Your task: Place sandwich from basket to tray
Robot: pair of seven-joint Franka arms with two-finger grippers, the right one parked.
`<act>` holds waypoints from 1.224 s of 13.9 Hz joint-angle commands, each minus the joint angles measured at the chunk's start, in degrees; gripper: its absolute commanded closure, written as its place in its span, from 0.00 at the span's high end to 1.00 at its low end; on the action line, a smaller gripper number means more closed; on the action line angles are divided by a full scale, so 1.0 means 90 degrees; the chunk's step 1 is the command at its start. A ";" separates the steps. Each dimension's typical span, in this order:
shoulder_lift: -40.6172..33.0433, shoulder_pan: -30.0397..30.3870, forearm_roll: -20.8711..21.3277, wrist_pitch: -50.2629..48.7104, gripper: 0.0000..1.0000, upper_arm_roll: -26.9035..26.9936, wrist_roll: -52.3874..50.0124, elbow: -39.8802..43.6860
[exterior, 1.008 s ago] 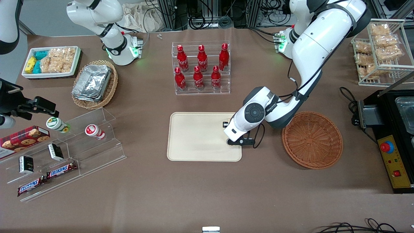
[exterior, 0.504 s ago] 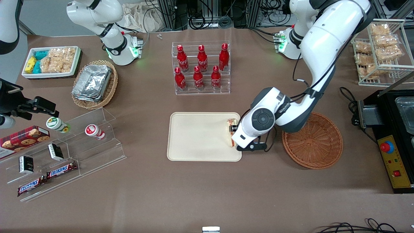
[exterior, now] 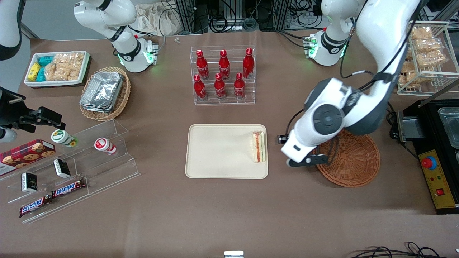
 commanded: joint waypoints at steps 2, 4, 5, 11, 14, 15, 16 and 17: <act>-0.0983 0.0250 -0.0487 -0.0566 0.98 0.0441 0.0822 -0.0465; -0.1549 0.0211 -0.0789 -0.0566 0.99 0.0899 0.1338 -0.0885; -0.1822 0.0192 -0.0936 -0.0567 0.99 0.1163 0.1641 -0.1071; -0.3171 -0.0043 -0.1279 -0.0547 0.99 0.2579 0.3301 -0.2252; -0.3338 -0.0043 -0.1269 -0.0615 0.99 0.3029 0.4123 -0.2323; -0.3348 -0.0014 -0.1260 -0.0654 0.99 0.3098 0.4289 -0.2294; -0.3290 0.0006 -0.1211 -0.0683 0.99 0.3128 0.4397 -0.2187; -0.3145 0.0045 -0.1191 -0.0722 1.00 0.3128 0.4388 -0.1983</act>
